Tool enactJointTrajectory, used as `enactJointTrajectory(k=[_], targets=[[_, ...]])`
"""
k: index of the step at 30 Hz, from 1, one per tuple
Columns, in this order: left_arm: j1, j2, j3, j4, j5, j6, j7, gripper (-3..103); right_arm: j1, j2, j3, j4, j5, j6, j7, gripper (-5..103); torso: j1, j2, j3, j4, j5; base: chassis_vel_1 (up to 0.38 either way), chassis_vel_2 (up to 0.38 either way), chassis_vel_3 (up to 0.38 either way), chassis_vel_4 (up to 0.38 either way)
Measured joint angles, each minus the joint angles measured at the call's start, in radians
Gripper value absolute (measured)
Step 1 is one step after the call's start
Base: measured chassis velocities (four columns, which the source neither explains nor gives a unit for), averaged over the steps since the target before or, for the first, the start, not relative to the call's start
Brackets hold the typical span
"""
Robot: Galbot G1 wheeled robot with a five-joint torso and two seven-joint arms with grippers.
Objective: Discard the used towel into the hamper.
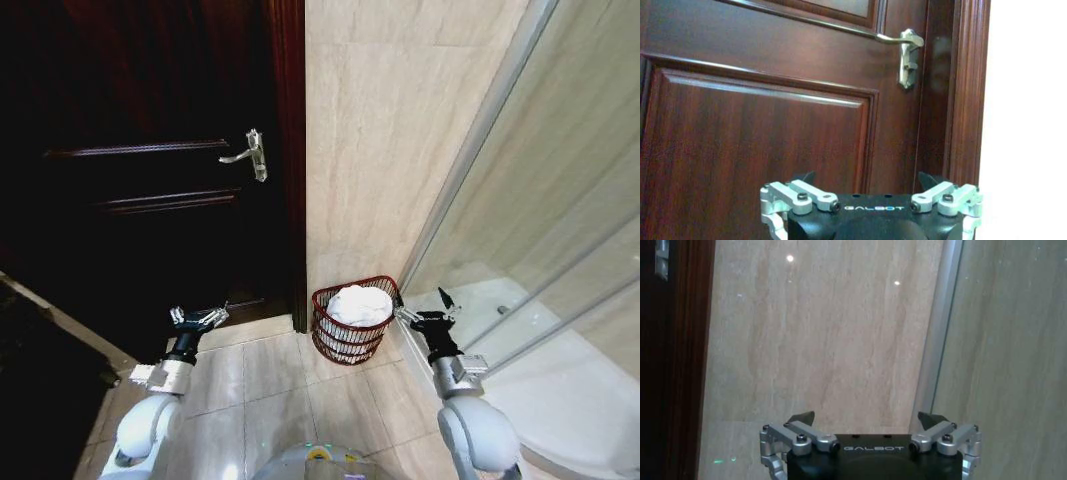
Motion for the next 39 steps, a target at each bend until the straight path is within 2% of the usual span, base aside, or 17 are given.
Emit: enactJointTrajectory(k=[39], targets=[[0.006, -0.006, 0.000, -0.004, 0.008, 0.009, -0.005, 100, -0.025, 0.007, 0.019, -0.005, 0.001, 0.028, -0.004, 100, 0.074, 0.170, 0.096, 0.0000, 0.0000, 0.019, 0.021, 0.021, 0.018]])
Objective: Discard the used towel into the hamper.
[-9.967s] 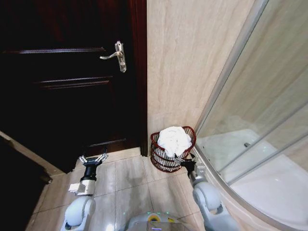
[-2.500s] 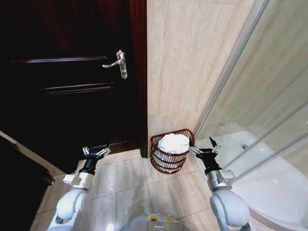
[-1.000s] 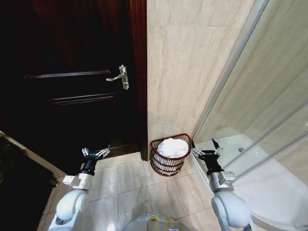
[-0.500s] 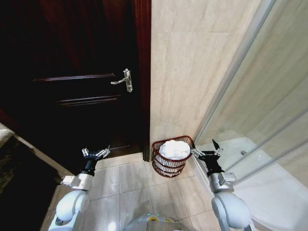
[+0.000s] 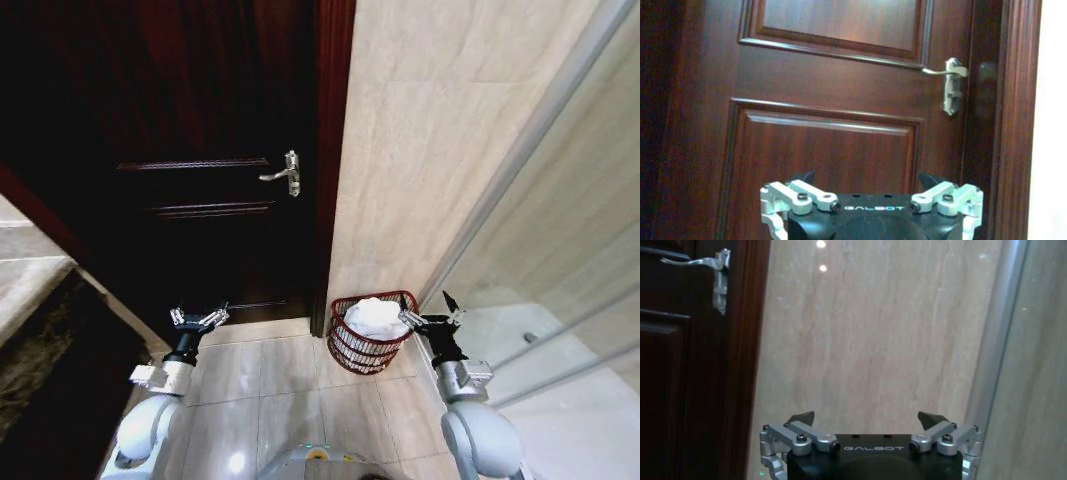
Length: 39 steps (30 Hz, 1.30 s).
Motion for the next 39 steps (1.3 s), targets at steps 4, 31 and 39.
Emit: enactJointTrajectory(k=[4, 31, 39], targets=[[0.000, -0.001, 0.000, 0.002, 0.001, -0.001, 0.001, 100, -0.001, 0.000, 0.000, 0.000, 0.000, 0.002, 0.000, 100, 0.009, 0.019, 0.011, 0.0000, 0.0000, 0.000, 0.000, 0.000, 0.000], [-0.002, -0.002, -0.014, 0.001, -0.007, -0.027, 0.002, 100, -0.026, 0.014, -0.002, 0.015, -0.005, 0.013, -0.001, 100, 0.060, 0.135, 0.074, 0.0002, 0.0001, 0.006, 0.005, 0.009, 0.007], [-0.005, 0.001, -0.015, 0.000, -0.007, -0.026, 0.000, 100, -0.017, 0.013, 0.000, 0.013, -0.005, 0.013, -0.001, 100, 0.076, 0.170, 0.094, 0.0003, 0.0001, 0.000, 0.000, 0.000, 0.000]])
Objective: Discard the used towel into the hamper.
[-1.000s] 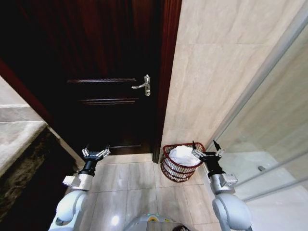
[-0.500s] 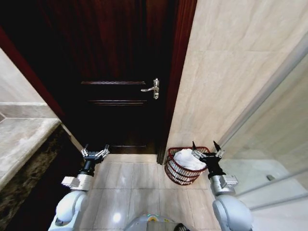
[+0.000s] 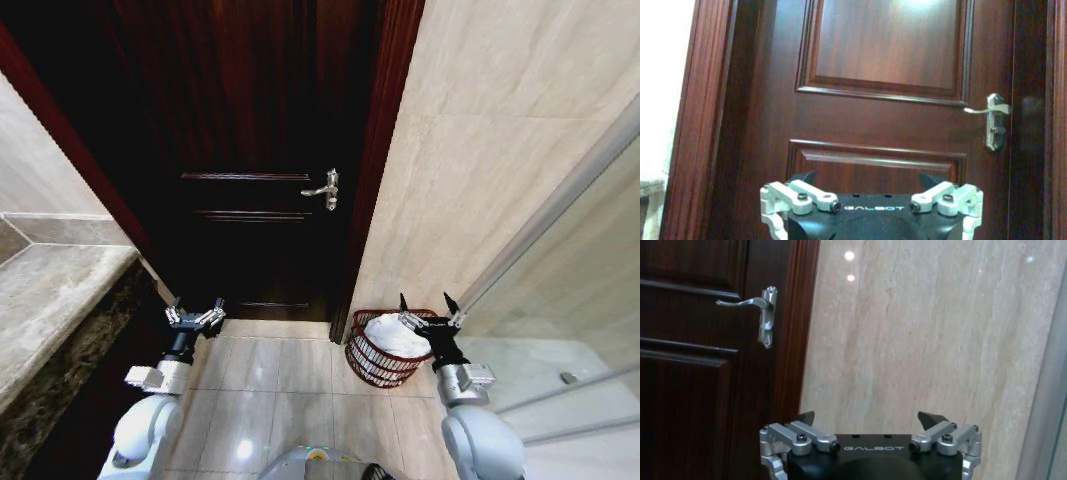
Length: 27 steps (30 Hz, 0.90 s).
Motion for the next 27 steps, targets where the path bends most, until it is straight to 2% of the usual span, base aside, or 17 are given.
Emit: enactJointTrajectory(k=[12, 27], targets=[[-0.007, -0.012, 0.005, 0.002, 0.040, 0.003, -0.006, 100, -0.011, -0.002, 0.015, 0.001, 0.006, 0.007, -0.003, 100, 0.028, 0.062, 0.034, 0.0000, 0.0000, 0.000, 0.000, 0.000, 0.000], [-0.010, -0.012, 0.003, -0.003, 0.043, 0.009, -0.014, 100, -0.020, -0.003, 0.027, 0.005, 0.019, 0.015, -0.005, 100, 0.064, 0.141, 0.077, 0.0000, 0.0000, 0.000, 0.000, 0.000, 0.000]])
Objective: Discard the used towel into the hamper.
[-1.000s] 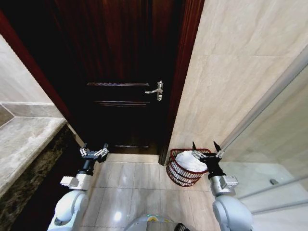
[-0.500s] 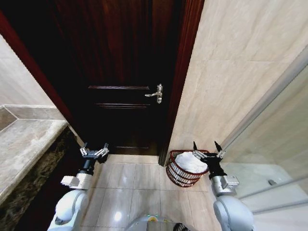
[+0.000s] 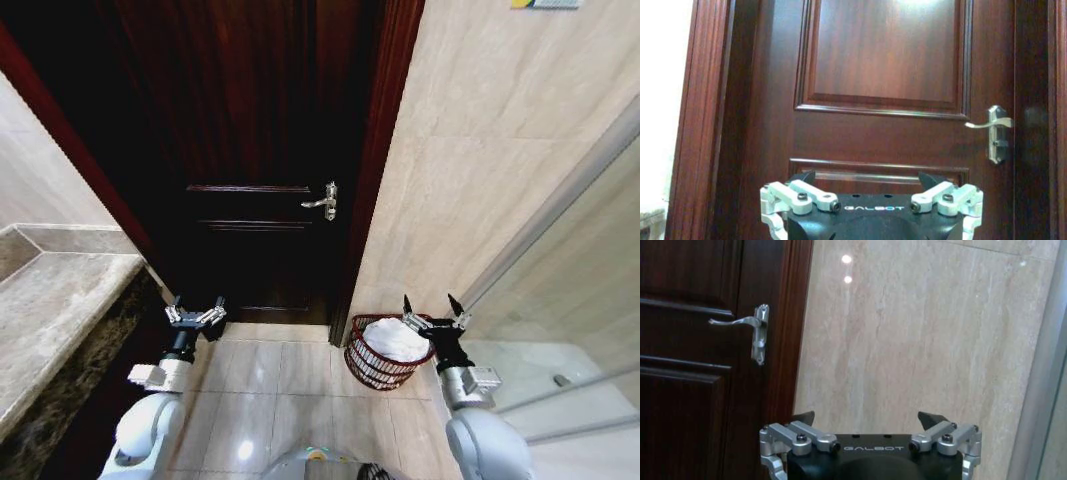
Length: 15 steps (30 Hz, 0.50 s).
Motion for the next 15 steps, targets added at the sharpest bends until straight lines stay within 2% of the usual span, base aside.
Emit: enactJointTrajectory(k=[15], targets=[[0.005, -0.001, -0.001, -0.003, -0.001, 0.000, 0.001, 100, 0.007, -0.007, 0.000, 0.001, 0.003, -0.001, -0.001, 100, 0.033, 0.073, 0.040, 0.0000, 0.0000, 0.000, 0.000, 0.000, 0.000]])
